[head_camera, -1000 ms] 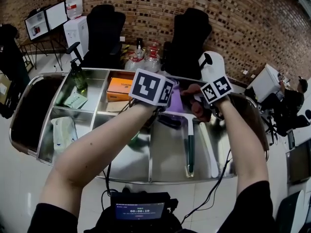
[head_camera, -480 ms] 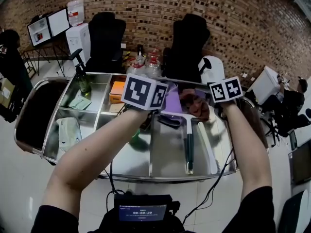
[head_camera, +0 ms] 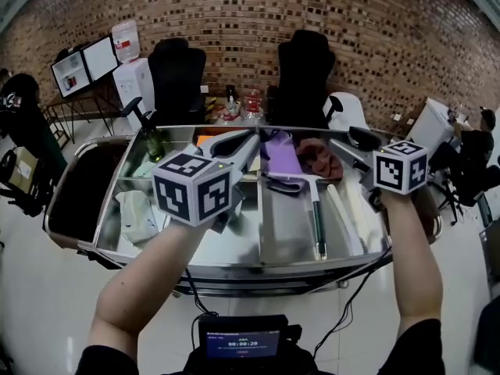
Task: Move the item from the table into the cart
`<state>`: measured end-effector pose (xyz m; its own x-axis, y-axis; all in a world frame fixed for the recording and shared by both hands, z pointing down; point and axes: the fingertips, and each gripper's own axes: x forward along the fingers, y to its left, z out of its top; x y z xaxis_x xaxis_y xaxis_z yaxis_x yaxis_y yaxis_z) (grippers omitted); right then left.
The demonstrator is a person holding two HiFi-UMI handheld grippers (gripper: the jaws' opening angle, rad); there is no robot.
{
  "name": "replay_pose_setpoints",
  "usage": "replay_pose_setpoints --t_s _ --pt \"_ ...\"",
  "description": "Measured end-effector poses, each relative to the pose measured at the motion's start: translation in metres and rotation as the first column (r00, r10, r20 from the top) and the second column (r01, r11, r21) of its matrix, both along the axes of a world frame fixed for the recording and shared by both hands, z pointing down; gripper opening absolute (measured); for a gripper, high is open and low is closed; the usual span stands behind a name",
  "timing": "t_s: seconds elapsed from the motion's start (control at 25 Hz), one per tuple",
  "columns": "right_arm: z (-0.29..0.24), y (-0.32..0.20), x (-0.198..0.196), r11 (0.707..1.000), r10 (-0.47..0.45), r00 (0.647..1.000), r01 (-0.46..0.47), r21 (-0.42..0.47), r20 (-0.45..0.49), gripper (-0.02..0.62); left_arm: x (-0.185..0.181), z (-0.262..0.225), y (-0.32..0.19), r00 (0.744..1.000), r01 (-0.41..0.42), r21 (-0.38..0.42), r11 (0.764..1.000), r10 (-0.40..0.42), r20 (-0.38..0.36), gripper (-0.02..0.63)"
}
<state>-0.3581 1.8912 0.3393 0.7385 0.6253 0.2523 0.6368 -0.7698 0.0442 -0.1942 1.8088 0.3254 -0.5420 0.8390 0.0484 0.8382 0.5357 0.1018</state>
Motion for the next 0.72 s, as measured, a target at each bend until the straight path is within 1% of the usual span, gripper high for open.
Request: replay_pose_setpoints --t_s 0.08,0.16,0.24,0.32,0.36,0.48,0.56,0.6,0.64,0.68,0.72 --pt "-0.018 -0.05 0.002 0.999 0.015 0.998 -0.018 -0.043 -0.055 0.293 0.013 -0.004 -0.051 1.0 -0.013 -0.035 0.999 0.012 -0.027 0.032" --pt "-0.029 -0.103 0.007 0.996 0.029 0.994 -0.038 -0.086 -0.103 0.293 0.035 -0.002 -0.1 0.998 0.003 -0.06 0.998 -0.007 -0.069 0.032" --pt "-0.036 -0.161 0.01 0.99 0.042 0.989 -0.061 -0.13 -0.141 0.293 0.055 0.002 -0.15 0.997 0.014 -0.089 0.996 -0.021 -0.078 0.031" --pt "-0.04 -0.212 0.012 0.982 0.062 0.982 -0.092 -0.164 -0.179 0.283 0.071 0.005 -0.196 0.998 0.015 -0.119 0.993 -0.023 -0.065 0.027" --pt "-0.042 -0.232 0.011 0.977 0.074 0.978 -0.11 -0.18 -0.197 0.232 0.078 0.003 -0.214 0.998 0.021 -0.135 0.991 -0.028 -0.05 0.016" --pt "-0.04 -0.283 0.008 0.965 0.101 0.971 -0.148 -0.218 -0.216 0.229 0.099 -0.011 -0.258 0.998 0.07 -0.201 0.977 -0.07 0.011 0.005" --pt "-0.034 -0.309 0.006 0.959 0.107 0.968 -0.161 -0.233 -0.227 0.229 0.11 -0.011 -0.28 0.994 0.109 -0.228 0.967 -0.111 0.007 0.005" --pt "-0.031 -0.321 0.004 0.956 0.114 0.965 -0.171 -0.239 -0.237 0.21 0.113 -0.008 -0.289 0.992 0.122 -0.229 0.966 -0.126 -0.006 0.005" --pt "-0.027 -0.331 0.0 0.953 0.122 0.961 -0.183 -0.243 -0.247 0.13 0.114 -0.003 -0.297 0.991 0.128 -0.221 0.967 -0.136 -0.018 0.005" --pt "-0.023 -0.341 -0.004 0.951 0.129 0.958 -0.192 -0.241 -0.256 0.079 0.113 0.003 -0.305 0.99 0.132 -0.21 0.969 -0.141 -0.027 0.005" --pt "-0.018 -0.349 -0.008 0.952 0.133 0.955 -0.197 -0.234 -0.264 0.072 0.111 0.008 -0.312 0.989 0.135 -0.197 0.971 -0.143 -0.031 0.005"
